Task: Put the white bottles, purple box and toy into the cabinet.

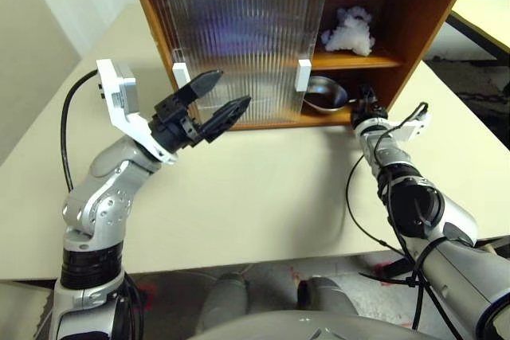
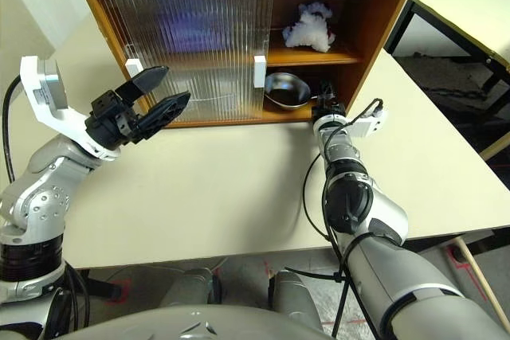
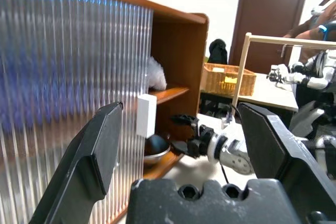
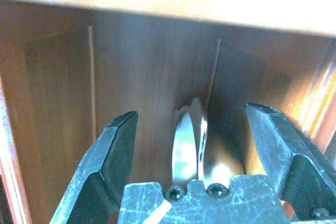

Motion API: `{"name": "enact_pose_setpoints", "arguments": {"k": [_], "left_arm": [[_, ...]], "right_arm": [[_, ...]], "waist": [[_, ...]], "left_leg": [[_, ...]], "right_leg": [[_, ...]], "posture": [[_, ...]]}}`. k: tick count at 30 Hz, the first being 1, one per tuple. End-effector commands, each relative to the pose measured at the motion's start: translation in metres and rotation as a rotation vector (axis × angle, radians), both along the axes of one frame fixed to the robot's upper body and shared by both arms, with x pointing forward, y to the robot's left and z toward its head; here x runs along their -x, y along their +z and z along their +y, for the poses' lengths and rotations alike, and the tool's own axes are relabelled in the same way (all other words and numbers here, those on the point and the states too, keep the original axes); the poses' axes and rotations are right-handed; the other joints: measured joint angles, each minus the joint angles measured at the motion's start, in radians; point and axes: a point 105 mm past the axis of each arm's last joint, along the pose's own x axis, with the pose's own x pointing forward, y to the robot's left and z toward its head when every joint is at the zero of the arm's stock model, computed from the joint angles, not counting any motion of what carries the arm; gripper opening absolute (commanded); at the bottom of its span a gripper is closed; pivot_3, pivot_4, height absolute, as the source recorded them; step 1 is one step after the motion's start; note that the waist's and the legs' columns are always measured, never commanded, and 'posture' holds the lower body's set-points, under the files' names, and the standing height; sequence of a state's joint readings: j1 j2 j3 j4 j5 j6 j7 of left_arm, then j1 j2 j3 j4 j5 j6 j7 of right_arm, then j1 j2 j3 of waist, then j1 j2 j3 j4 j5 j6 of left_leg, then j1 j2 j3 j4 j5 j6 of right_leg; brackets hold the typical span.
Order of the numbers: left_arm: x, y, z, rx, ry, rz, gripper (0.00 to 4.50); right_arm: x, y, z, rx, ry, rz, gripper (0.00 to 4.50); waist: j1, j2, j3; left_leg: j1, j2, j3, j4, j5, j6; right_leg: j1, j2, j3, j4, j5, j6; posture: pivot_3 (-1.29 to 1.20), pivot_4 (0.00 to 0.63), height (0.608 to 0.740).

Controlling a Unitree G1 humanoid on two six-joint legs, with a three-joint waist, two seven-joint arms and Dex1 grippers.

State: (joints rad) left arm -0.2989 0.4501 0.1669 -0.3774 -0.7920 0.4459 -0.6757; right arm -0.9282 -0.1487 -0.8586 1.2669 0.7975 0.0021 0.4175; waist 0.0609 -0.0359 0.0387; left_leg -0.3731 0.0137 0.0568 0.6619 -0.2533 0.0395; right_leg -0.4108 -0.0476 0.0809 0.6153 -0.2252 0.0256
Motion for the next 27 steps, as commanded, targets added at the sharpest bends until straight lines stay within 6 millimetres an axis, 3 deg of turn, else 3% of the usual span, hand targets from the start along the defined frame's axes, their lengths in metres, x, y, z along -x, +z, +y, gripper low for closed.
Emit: {"name": "enact_pose_setpoints", "arguments": {"k": [1,8,16,20,26,27], "left_arm": [[-0.002,-0.004,-0.005,-0.009,-0.024,-0.002,4.50],[-0.005,-0.005,-0.007,-0.006,-0.039,-0.004,4.50],[-0.007,-0.006,-0.006,-0.006,-0.046,-0.004,4.50],[-0.008,-0.006,-0.005,-0.008,-0.048,-0.003,4.50],[-0.008,-0.009,-0.002,-0.016,-0.049,0.003,4.50],[-0.008,-0.009,-0.002,-0.016,-0.048,0.003,4.50]], "right_arm": [[0.003,0.001,-0.002,0.037,0.020,-0.024,4.46],[0.008,0.017,0.012,0.167,0.134,-0.137,4.46],[0.049,0.045,0.055,0.653,0.357,-0.334,4.46],[0.073,0.058,0.081,1.108,0.439,-0.469,4.46],[0.087,0.072,0.103,1.428,0.428,-0.591,4.46],[0.089,0.074,0.106,1.456,0.428,-0.610,4.29]], "waist": [[-0.005,0.000,0.000],[-0.040,0.000,0.000],[-0.057,0.003,0.001],[-0.068,0.003,0.001],[-0.072,0.002,0.001],[-0.071,0.002,0.001]], "left_leg": [[0.000,0.000,0.000,0.000,0.000,0.000],[0.000,0.000,0.000,0.000,0.000,0.000],[0.000,0.000,0.000,0.000,-0.001,-0.002],[0.000,0.000,0.000,0.000,-0.003,-0.006],[0.001,-0.001,0.001,0.001,-0.003,-0.006],[0.001,-0.001,0.001,0.001,-0.003,-0.006]], "right_leg": [[0.000,0.000,0.000,0.000,0.000,0.000],[0.000,0.000,0.000,0.000,0.000,0.000],[-0.002,0.000,0.001,0.004,-0.002,0.003],[-0.002,0.000,0.001,0.004,-0.004,0.005],[-0.002,0.000,0.002,0.005,-0.004,0.005],[-0.002,0.000,0.002,0.005,-0.004,0.005]], "posture": [[0.16,0.000,0.740],[0.14,0.000,0.740],[0.12,0.000,0.740],[0.12,0.000,0.740],[0.11,0.000,0.740],[0.11,0.000,0.740]]}}
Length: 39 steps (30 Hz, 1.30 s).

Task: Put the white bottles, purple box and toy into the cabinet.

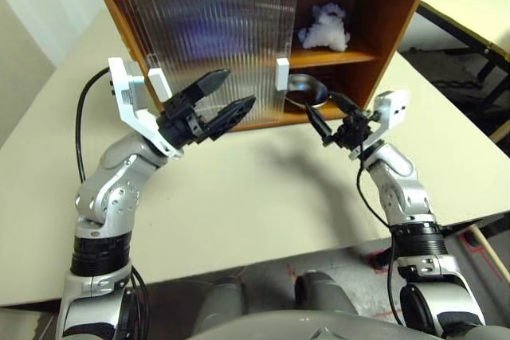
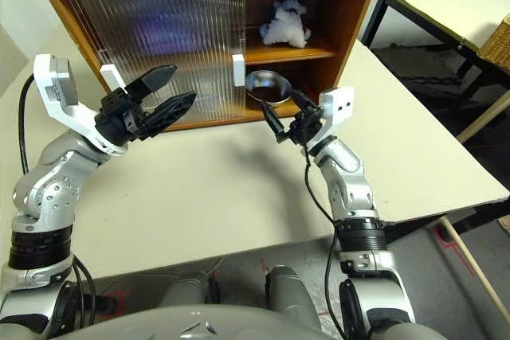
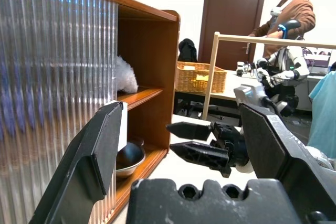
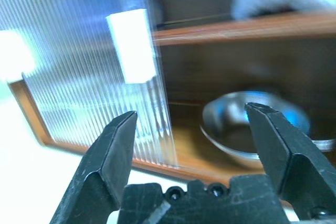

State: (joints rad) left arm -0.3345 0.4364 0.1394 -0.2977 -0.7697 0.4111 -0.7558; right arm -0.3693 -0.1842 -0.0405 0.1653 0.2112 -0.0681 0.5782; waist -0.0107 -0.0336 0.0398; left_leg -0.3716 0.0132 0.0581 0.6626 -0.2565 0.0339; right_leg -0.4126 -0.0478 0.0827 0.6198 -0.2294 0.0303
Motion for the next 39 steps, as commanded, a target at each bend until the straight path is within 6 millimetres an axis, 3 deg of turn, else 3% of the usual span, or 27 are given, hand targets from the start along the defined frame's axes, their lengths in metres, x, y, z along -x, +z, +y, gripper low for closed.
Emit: {"name": "enact_pose_setpoints", "arguments": {"k": [1,5,12,20,27,39], "left_arm": [[-0.003,-0.004,0.003,-0.015,0.014,0.007,4.50],[-0.004,-0.004,0.004,-0.014,0.016,0.006,4.50],[-0.003,-0.004,0.006,-0.015,0.023,0.002,4.50],[-0.003,-0.005,0.007,-0.020,0.031,0.000,4.50],[-0.002,-0.004,0.009,-0.017,0.044,-0.007,4.50],[-0.003,-0.003,0.007,-0.021,0.033,-0.015,4.50]], "right_arm": [[0.009,0.011,0.014,0.095,0.034,-0.098,4.05],[0.016,0.023,0.035,0.187,0.084,-0.176,2.77],[0.015,0.045,0.069,0.122,0.134,-0.165,0.02],[-0.004,0.056,0.087,0.028,0.122,-0.091,0.02],[-0.024,0.041,0.095,0.042,-0.007,-0.034,0.02],[-0.037,0.039,0.065,0.064,-0.269,-0.060,0.02]], "waist": [[0.001,0.000,0.000],[0.001,0.000,0.000],[0.002,-0.001,0.000],[0.003,-0.002,0.000],[0.004,-0.002,-0.001],[0.004,-0.002,-0.001]], "left_leg": [[0.000,0.000,0.000,0.000,0.001,0.001],[0.000,0.000,0.000,0.000,0.002,0.004],[0.000,0.000,0.000,0.000,0.002,0.004],[0.000,0.000,0.000,0.000,0.002,0.004],[0.000,0.000,-0.001,0.000,0.001,0.003],[0.000,0.000,-0.001,0.000,0.002,0.003]], "right_leg": [[0.000,0.000,0.000,0.000,0.000,0.000],[0.000,0.000,0.000,0.000,0.000,0.000],[0.000,0.000,0.000,0.001,0.000,-0.001],[0.000,0.000,0.000,0.001,0.002,-0.004],[0.000,-0.001,-0.001,0.002,0.002,-0.005],[0.000,-0.001,-0.001,0.002,0.002,-0.005]], "posture": [[0.11,0.000,0.740],[0.11,0.000,0.740],[0.12,0.000,0.740],[0.13,0.000,0.740],[0.15,0.000,0.740],[0.14,0.000,0.740]]}}
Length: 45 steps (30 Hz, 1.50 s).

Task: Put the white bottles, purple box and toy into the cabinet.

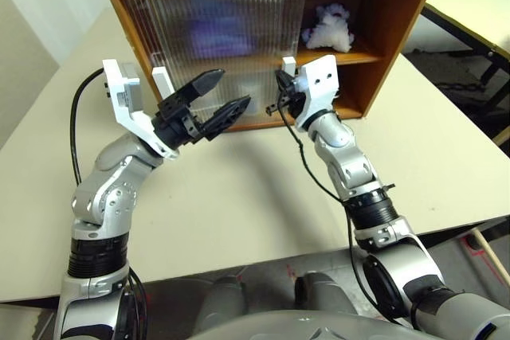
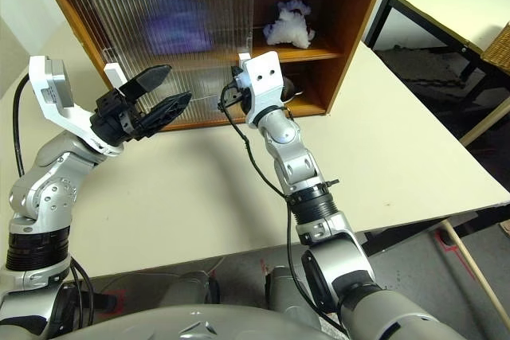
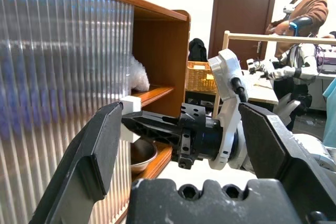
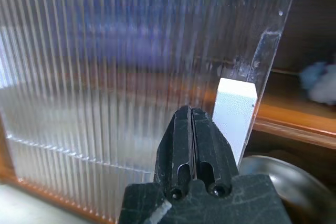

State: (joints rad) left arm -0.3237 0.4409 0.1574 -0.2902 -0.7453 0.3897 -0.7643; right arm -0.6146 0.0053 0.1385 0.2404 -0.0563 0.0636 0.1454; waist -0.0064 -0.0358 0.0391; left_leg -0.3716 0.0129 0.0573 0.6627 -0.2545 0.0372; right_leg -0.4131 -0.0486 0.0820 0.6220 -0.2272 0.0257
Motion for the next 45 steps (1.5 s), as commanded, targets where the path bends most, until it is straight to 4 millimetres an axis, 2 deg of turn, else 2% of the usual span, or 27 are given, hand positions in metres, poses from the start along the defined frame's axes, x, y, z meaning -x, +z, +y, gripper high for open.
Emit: {"name": "enact_pose_setpoints", "arguments": {"k": [1,14,19,23,26,34,41,45], "left_arm": [[-0.002,-0.002,0.000,-0.008,-0.003,-0.001,4.50],[-0.004,-0.002,-0.004,-0.001,-0.020,-0.006,4.50],[-0.004,-0.001,-0.004,-0.001,-0.023,-0.005,4.50],[-0.004,-0.002,-0.005,-0.002,-0.026,-0.004,4.50],[-0.004,-0.001,-0.005,-0.003,-0.024,-0.004,4.50],[-0.005,-0.002,-0.004,-0.002,-0.021,-0.004,4.50],[-0.006,-0.002,-0.005,0.002,-0.023,-0.003,4.50],[-0.006,-0.002,-0.005,0.004,-0.023,-0.003,4.50]], "right_arm": [[-0.003,0.000,-0.018,-0.024,-0.093,-0.012,0.02],[-0.015,-0.006,-0.071,-0.095,-0.359,0.017,0.02],[-0.020,-0.007,-0.090,-0.061,-0.452,-0.010,0.02],[-0.023,-0.009,-0.097,-0.069,-0.490,-0.011,0.02],[-0.028,-0.009,-0.114,-0.060,-0.571,-0.024,0.02],[-0.035,-0.005,-0.143,-0.026,-0.692,-0.064,0.02],[-0.036,-0.003,-0.160,-0.002,-0.759,-0.087,0.02],[-0.036,-0.003,-0.158,-0.006,-0.739,-0.091,0.02]], "waist": [[0.000,0.000,0.000],[-0.004,0.000,0.000],[-0.004,0.000,0.000],[-0.004,0.000,0.000],[-0.004,0.000,0.000],[-0.007,0.000,0.000],[-0.006,0.000,0.000],[-0.005,0.000,0.000]], "left_leg": [[0.000,0.000,0.000,0.000,0.000,0.000],[0.000,0.000,0.000,0.000,0.000,0.001],[0.000,-0.001,0.000,0.000,0.001,0.001],[0.000,-0.001,0.000,0.000,0.001,0.001],[0.000,-0.001,0.000,0.000,0.001,0.001],[0.000,-0.001,0.001,0.001,0.001,0.002],[0.000,-0.001,0.001,0.001,0.001,0.002],[0.000,-0.002,0.001,0.001,0.001,0.002]], "right_leg": [[0.000,0.000,0.000,0.000,0.000,0.000],[0.000,0.000,0.000,0.000,0.000,0.000],[0.000,0.000,0.000,0.000,0.000,0.000],[0.000,0.000,0.001,0.000,0.000,0.000],[0.000,0.000,0.001,0.000,0.000,0.000],[0.000,0.000,0.002,0.000,0.000,0.000],[0.000,0.000,0.003,0.000,0.000,0.000],[0.000,0.000,0.003,-0.001,0.000,0.001]], "posture": [[0.14,0.000,0.740],[0.12,0.000,0.740],[0.11,0.000,0.740],[0.11,0.000,0.740],[0.11,0.000,0.740],[0.11,0.000,0.740],[0.10,0.000,0.740],[0.10,0.000,0.740]]}}
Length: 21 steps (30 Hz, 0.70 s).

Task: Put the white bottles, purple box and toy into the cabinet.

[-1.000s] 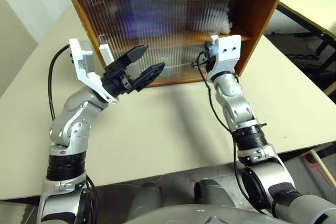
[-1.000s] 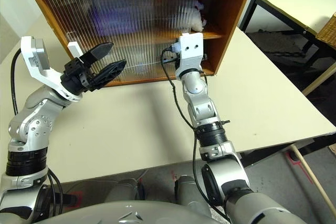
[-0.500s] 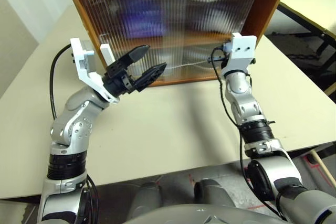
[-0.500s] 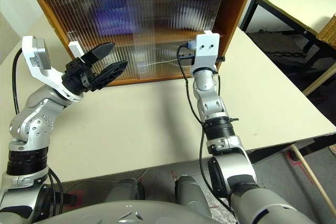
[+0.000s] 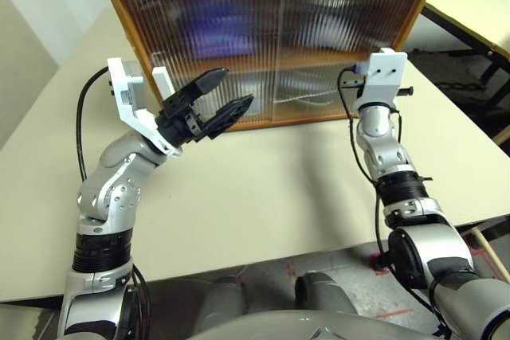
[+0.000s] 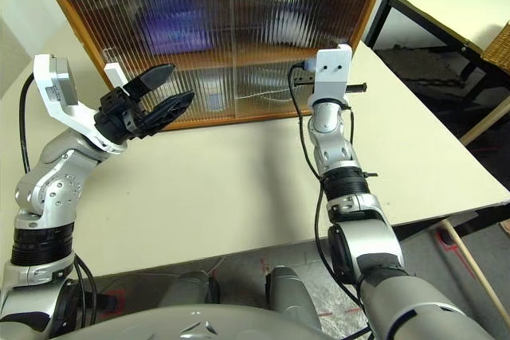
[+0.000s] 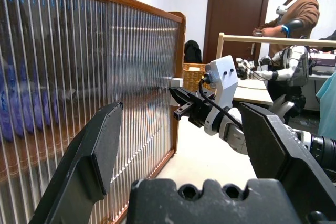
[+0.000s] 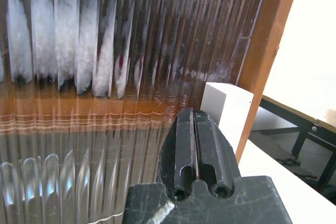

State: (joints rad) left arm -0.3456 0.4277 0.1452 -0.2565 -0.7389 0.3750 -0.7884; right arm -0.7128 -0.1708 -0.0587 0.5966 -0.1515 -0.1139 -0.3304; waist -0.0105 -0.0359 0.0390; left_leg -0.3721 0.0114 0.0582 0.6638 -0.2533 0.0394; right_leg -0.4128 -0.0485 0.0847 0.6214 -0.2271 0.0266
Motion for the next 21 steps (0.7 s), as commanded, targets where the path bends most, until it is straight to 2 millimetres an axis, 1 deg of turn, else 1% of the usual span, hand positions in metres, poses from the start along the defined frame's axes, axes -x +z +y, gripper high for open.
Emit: {"name": "enact_pose_setpoints", "arguments": {"k": [1,4,6,7,8,10,12,13,15,19,21], "left_arm": [[-0.003,-0.002,-0.002,-0.004,0.001,0.003,4.50],[-0.003,-0.004,-0.002,-0.002,0.001,0.008,4.50],[-0.002,-0.005,-0.002,-0.001,0.001,0.012,4.50],[-0.002,-0.006,0.000,-0.005,0.007,0.015,4.50],[-0.001,-0.008,0.002,-0.005,0.016,0.022,4.50],[0.002,-0.012,0.006,-0.010,0.031,0.035,4.50],[0.005,-0.016,0.009,-0.016,0.042,0.048,4.50],[0.006,-0.019,0.011,-0.016,0.049,0.055,4.50],[0.008,-0.025,0.015,0.002,0.075,0.075,4.50],[0.014,-0.049,0.022,0.036,0.145,0.129,4.50],[0.015,-0.061,0.026,0.052,0.196,0.152,4.50]], "right_arm": [[0.002,0.007,-0.010,-0.004,-0.028,-0.032,0.02],[0.004,0.009,-0.003,-0.007,0.020,-0.041,0.02],[0.009,0.010,0.013,-0.026,0.148,-0.053,0.02],[0.014,0.013,0.023,-0.025,0.234,-0.064,0.23],[0.020,0.016,0.029,-0.012,0.301,-0.077,0.48],[0.032,0.017,0.032,0.020,0.370,-0.091,1.11],[0.040,0.014,0.028,0.017,0.396,-0.079,1.88],[0.045,0.011,0.026,0.009,0.410,-0.069,2.19],[0.057,0.003,0.019,0.009,0.436,-0.055,2.99],[0.083,-0.017,0.009,-0.017,0.528,-0.032,4.46],[0.093,-0.028,0.002,-0.056,0.550,-0.013,4.46]], "waist": [[-0.001,0.000,0.000],[-0.001,0.000,0.000],[-0.004,0.000,0.000],[-0.004,0.000,0.000],[-0.005,0.000,0.000],[-0.009,0.000,0.000],[-0.012,0.000,0.000],[-0.012,0.000,0.000],[-0.011,0.000,0.000],[-0.007,0.000,0.000],[-0.002,0.000,0.000]], "left_leg": [[0.000,0.000,0.000,0.000,0.000,0.000],[0.000,0.000,0.000,0.000,0.000,0.000],[0.000,0.000,0.000,0.000,0.000,0.000],[0.000,0.000,0.000,0.000,0.000,0.000],[0.000,0.001,0.000,0.000,0.000,0.000],[0.000,0.001,0.000,-0.001,0.000,0.000],[0.000,0.001,0.000,-0.001,0.000,0.000],[0.000,0.001,0.000,-0.001,0.000,0.000],[0.000,0.001,0.000,0.000,0.000,0.000],[0.002,0.001,0.000,0.000,0.000,0.000],[0.002,0.001,0.000,0.000,0.000,0.000]], "right_leg": [[0.000,0.000,0.000,0.000,0.000,0.000],[0.000,0.000,0.000,0.000,0.000,0.000],[0.000,0.000,0.000,0.000,0.000,0.000],[0.000,0.000,0.000,0.000,0.000,0.000],[0.000,0.001,0.000,-0.001,0.000,0.001],[0.000,0.001,0.000,-0.001,-0.001,0.002],[0.000,0.001,0.000,0.000,-0.001,0.002],[0.000,0.000,0.000,0.000,-0.001,0.002],[0.000,0.000,0.000,0.000,-0.002,0.003],[0.002,-0.001,0.000,0.000,-0.002,0.004],[0.003,-0.001,0.000,-0.001,-0.003,0.004]], "posture": [[0.10,0.000,0.740],[0.10,0.000,0.740],[0.09,0.000,0.740],[0.09,0.000,0.740],[0.09,0.000,0.740],[0.10,0.000,0.740],[0.10,0.000,0.740],[0.10,0.000,0.740],[0.10,0.000,0.740],[0.10,0.000,0.740],[0.09,0.000,0.740]]}}
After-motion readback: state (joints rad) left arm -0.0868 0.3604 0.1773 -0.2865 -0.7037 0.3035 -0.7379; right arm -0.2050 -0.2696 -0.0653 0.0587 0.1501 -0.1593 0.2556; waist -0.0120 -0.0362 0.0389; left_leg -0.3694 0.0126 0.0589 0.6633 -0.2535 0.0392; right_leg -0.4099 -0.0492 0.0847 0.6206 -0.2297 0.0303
